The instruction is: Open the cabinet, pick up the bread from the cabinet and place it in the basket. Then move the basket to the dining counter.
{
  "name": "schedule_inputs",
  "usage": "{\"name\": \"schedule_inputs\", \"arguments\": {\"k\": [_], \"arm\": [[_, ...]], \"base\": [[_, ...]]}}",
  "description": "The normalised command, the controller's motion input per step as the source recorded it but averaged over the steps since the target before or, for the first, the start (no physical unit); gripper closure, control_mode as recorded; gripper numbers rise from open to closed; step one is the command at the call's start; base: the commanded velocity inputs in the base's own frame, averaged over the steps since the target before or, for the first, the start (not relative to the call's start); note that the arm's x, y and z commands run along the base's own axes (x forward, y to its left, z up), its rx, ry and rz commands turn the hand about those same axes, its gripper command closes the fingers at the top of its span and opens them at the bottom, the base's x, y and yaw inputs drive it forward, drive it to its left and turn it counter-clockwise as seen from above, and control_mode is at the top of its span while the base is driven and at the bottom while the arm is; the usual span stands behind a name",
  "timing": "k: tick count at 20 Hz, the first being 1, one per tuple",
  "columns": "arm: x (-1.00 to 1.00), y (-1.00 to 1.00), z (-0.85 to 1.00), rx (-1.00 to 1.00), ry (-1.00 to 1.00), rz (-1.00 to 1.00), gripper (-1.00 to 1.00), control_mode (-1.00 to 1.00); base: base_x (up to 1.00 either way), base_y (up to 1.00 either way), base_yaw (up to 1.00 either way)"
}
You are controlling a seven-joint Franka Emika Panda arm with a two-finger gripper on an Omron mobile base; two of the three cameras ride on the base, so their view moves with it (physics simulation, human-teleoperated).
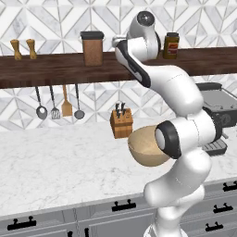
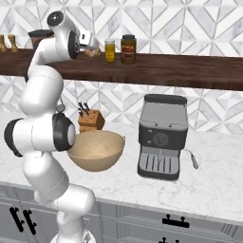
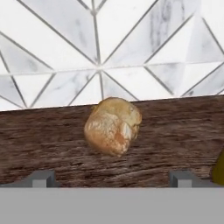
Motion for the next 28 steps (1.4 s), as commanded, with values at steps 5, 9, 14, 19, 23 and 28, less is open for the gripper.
{"name": "schedule_inputs", "arguments": {"k": [5, 9, 14, 19, 23, 28], "arm": [[0.38, 0.02, -0.09, 0.00, 0.00, 0.00, -1.00, -1.00], [0.35, 0.09, -0.08, 0.00, 0.00, 0.00, -1.00, -1.00], [0.35, 0.01, -0.16, 0.00, 0.00, 0.00, -1.00, -1.00], [0.39, 0.00, -0.12, 0.00, 0.00, -0.01, -1.00, -1.00], [0.21, 0.00, -0.09, 0.00, 0.00, 0.00, -1.00, -1.00], [0.04, 0.00, -0.17, 0.00, 0.00, -0.01, -1.00, -1.00]], "base": [[0.00, 0.00, 0.00], [0.00, 0.00, 0.00], [0.00, 0.00, 0.00], [0.00, 0.00, 0.00], [0.00, 0.00, 0.00], [0.00, 0.00, 0.00]]}}
